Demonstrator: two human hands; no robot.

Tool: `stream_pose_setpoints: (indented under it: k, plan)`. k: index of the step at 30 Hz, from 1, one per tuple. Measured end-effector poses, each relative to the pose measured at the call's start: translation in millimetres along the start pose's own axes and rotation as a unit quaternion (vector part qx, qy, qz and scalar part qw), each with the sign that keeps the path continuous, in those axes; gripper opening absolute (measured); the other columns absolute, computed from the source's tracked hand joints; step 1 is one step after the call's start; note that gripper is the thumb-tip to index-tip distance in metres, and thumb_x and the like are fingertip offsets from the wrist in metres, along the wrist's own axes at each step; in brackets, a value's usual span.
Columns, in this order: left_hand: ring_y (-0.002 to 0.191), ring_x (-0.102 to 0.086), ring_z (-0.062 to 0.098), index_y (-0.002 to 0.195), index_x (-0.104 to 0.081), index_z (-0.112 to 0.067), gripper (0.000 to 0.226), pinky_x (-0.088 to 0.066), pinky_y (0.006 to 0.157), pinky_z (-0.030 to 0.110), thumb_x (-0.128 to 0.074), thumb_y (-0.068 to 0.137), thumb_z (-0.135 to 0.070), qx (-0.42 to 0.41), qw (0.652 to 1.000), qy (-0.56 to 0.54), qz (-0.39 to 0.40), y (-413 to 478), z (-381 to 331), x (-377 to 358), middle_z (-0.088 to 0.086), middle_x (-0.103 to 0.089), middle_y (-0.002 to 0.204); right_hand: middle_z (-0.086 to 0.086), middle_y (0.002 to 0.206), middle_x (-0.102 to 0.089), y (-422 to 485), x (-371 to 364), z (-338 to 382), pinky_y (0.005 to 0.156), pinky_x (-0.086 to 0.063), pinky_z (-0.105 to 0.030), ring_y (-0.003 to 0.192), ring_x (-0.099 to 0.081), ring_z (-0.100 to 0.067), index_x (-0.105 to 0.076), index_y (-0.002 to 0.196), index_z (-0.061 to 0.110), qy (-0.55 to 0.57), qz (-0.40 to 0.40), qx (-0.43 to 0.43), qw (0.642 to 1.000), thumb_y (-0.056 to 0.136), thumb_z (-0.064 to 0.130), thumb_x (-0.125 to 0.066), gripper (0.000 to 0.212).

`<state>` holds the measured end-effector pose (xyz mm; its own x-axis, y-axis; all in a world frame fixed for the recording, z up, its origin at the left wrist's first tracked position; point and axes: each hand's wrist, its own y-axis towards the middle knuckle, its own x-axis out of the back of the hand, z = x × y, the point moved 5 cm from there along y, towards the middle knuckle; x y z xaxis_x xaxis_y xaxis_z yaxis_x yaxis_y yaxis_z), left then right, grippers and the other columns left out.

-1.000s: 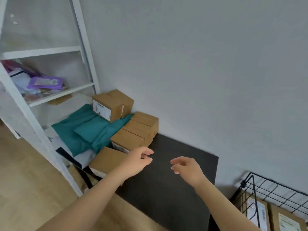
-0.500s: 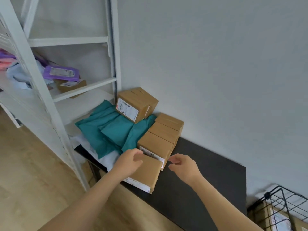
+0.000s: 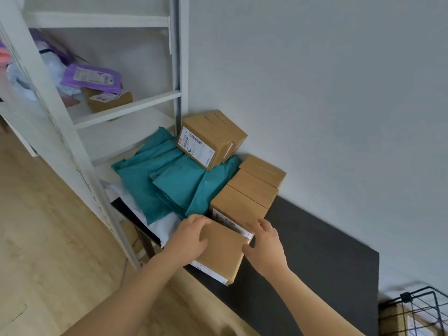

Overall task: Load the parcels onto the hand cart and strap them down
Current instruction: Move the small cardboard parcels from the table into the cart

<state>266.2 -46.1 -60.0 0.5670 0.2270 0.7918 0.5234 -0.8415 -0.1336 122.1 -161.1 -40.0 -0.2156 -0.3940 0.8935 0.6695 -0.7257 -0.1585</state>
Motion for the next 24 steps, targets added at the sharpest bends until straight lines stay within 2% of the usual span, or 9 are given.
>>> stream_pose_setpoints:
  k: [5,9,12,17,21,24]
  plan:
    - [0.131,-0.031,0.013,0.14,-0.036,-0.023,0.05,-0.028,0.106,0.026,-0.051,0.092,-0.019,0.012,1.0,-0.021,-0.018,23.5,-9.3,-9.2,-0.005,-0.032,0.145,0.001,0.155,-0.021,31.8,7.3,-18.7,0.113,-0.029,-0.037,0.143,-0.019,-0.023,-0.032,0.144,0.025,-0.027,-0.012,-0.016,0.999,0.087,0.027,-0.061,0.064]
    - [0.132,-0.026,0.014,0.138,-0.039,-0.023,0.052,-0.025,0.108,0.026,-0.052,0.089,-0.014,0.02,0.999,-0.01,-0.024,33.5,-8.5,-18.0,-0.003,-0.031,0.145,0.002,0.153,-0.023,49.9,4.4,-28.7,0.109,-0.035,-0.037,0.138,-0.027,-0.023,-0.027,0.144,0.024,-0.053,0.022,-0.006,0.998,0.085,0.038,-0.063,0.071]
    - [0.132,-0.026,0.014,0.135,-0.042,-0.026,0.052,-0.022,0.107,0.024,-0.057,0.087,-0.013,0.032,0.998,-0.022,-0.039,39.5,-6.2,-18.1,-0.004,-0.032,0.144,0.002,0.145,-0.028,59.0,3.4,-29.4,0.102,-0.043,-0.034,0.128,-0.035,-0.02,-0.028,0.141,0.026,-0.065,0.011,0.002,0.998,0.081,0.047,-0.064,0.073]
    - [0.131,-0.029,0.013,0.133,-0.046,-0.026,0.052,-0.022,0.106,0.023,-0.062,0.085,-0.014,0.044,0.997,-0.04,-0.048,41.1,-5.7,-19.6,-0.005,-0.033,0.143,0.001,0.131,-0.033,71.5,6.8,-28.4,0.099,-0.044,-0.035,0.118,-0.037,-0.019,-0.031,0.136,0.028,-0.105,0.011,0.016,0.994,0.069,0.059,-0.064,0.08]
    - [0.131,-0.03,0.013,0.134,-0.045,-0.026,0.053,-0.023,0.108,0.025,-0.063,0.086,-0.014,0.049,0.996,-0.043,-0.052,39.8,-6.5,-19.8,-0.005,-0.034,0.143,0.002,0.138,-0.03,71.2,3.4,-30.4,0.097,-0.045,-0.033,0.123,-0.036,-0.019,-0.02,0.144,0.03,-0.072,0.032,0.005,0.997,0.072,0.058,-0.064,0.089]
    - [0.131,-0.03,0.013,0.134,-0.045,-0.025,0.051,-0.024,0.108,0.026,-0.062,0.087,-0.016,0.05,0.997,-0.041,-0.047,38.6,-6.5,-19.6,-0.004,-0.033,0.143,0.004,0.138,-0.031,64.6,6.3,-28.4,0.094,-0.047,-0.032,0.12,-0.04,-0.018,-0.022,0.143,0.033,-0.041,0.02,0.012,0.999,0.072,0.054,-0.067,0.087]
